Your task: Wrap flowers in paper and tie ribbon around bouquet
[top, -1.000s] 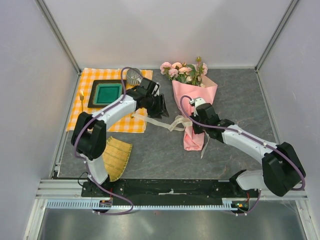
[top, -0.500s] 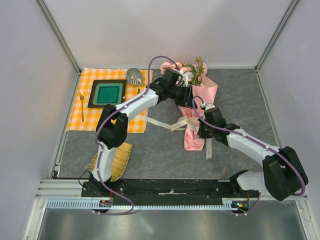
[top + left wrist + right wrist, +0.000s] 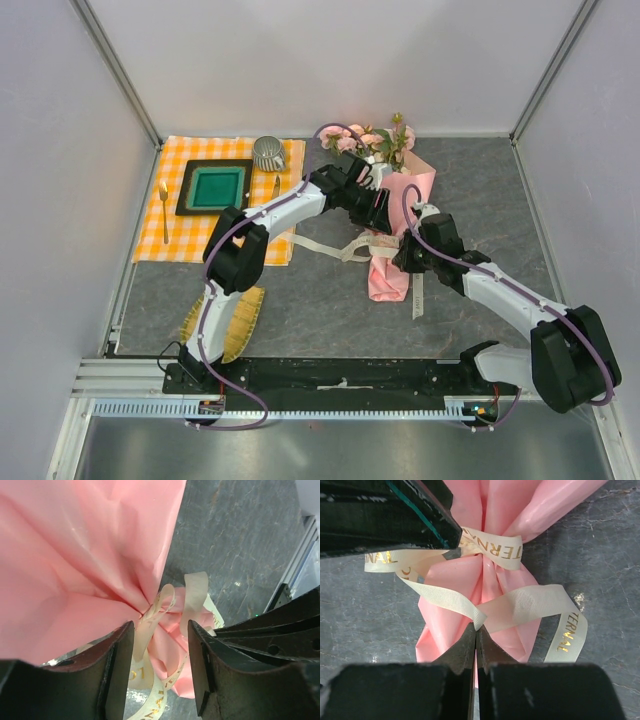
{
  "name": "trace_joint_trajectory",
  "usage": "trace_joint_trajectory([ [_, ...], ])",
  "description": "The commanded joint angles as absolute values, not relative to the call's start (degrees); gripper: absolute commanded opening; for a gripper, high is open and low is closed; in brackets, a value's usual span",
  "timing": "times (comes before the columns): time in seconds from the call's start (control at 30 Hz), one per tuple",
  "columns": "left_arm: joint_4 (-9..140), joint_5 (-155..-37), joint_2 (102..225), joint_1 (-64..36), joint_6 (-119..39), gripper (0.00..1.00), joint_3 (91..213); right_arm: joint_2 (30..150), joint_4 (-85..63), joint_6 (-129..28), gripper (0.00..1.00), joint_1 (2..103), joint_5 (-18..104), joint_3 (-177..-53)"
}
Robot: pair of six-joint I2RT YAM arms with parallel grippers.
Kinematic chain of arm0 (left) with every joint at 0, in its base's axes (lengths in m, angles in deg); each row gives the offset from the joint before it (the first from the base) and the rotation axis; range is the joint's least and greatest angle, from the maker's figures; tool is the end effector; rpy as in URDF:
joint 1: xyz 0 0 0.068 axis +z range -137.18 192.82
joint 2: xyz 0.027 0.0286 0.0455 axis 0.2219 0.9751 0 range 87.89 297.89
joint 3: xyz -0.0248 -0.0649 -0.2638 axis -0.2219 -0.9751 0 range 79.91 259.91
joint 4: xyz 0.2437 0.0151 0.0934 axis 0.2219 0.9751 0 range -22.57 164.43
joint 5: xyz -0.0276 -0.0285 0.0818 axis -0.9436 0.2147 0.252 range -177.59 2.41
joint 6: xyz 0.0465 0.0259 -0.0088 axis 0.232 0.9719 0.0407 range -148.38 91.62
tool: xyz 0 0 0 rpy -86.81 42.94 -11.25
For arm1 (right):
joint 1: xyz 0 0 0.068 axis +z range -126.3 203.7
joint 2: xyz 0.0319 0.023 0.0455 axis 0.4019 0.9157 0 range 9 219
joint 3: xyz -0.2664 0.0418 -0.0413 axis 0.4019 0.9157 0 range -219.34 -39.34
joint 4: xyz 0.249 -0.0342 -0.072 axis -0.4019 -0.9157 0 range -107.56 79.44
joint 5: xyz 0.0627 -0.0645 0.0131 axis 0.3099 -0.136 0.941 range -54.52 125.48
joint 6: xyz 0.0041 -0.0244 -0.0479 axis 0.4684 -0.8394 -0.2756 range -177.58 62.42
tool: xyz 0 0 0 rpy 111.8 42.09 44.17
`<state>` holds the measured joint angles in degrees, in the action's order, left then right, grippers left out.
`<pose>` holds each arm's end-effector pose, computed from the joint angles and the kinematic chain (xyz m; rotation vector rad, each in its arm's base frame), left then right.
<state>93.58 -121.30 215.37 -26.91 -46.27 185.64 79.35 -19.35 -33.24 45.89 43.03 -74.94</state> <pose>0.3718 -0.3347 0.2110 0.7709 2.4348 -1.1439 0.2260 0.0972 0.1965 -0.0229 2.3902 0.5500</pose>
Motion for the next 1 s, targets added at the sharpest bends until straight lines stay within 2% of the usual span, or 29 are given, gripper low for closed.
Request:
trace_joint_trajectory([
  [0.0,95.73,-119.22,214.36,-27.08,-40.43,0.55,187.4,79.67,-15.66,-32.53,0.07,45.32,45.5,-74.5],
  [0.27,96.25,-123.44,217.43,-27.43,-35.15,0.56,191.16,79.32,-15.3,-33.41,0.2,44.18,46.12,-73.62],
  [0.43,98.27,-122.39,219.28,-27.44,-33.74,0.56,192.23,78.0,-15.3,-33.41,0.0,43.91,46.73,-73.36],
  [0.6,102.05,-123.97,221.65,-27.44,-32.43,0.55,194.86,76.86,-15.39,-33.41,0.0,43.74,47.34,-72.83],
  [0.63,102.58,-124.15,222.0,-27.44,-32.43,0.55,195.13,77.03,-15.91,-33.41,0.02,43.65,47.34,-72.92],
  [0.67,103.63,-124.5,222.88,-27.44,-32.43,0.54,196.0,77.12,-16.18,-33.41,0.14,43.74,47.34,-73.01],
  [0.7,103.99,-125.2,223.23,-27.44,-32.43,0.54,196.36,77.03,-16.36,-33.33,0.22,43.65,47.52,-73.01],
  [0.77,104.25,-126.78,223.67,-27.44,-32.43,0.51,196.63,76.24,-16.53,-33.06,0.33,43.39,47.43,-73.01],
  [0.8,104.25,-127.13,223.68,-27.44,-32.43,0.5,196.54,75.89,-16.71,-32.97,0.34,43.38,47.35,-73.18],
  [0.83,104.25,-127.14,223.59,-27.44,-32.51,0.42,196.54,75.54,-17.49,-32.54,0.34,43.3,47.34,-73.44],
  [0.93,103.46,-126.79,222.98,-27.44,-32.95,0.33,196.1,75.01,-19.16,-32.62,0.36,42.95,47.26,-74.41],
  [0.97,103.2,-127.05,222.8,-27.44,-33.13,0.31,195.92,74.66,-19.34,-32.62,0.4,42.86,47.43,-74.41],
])
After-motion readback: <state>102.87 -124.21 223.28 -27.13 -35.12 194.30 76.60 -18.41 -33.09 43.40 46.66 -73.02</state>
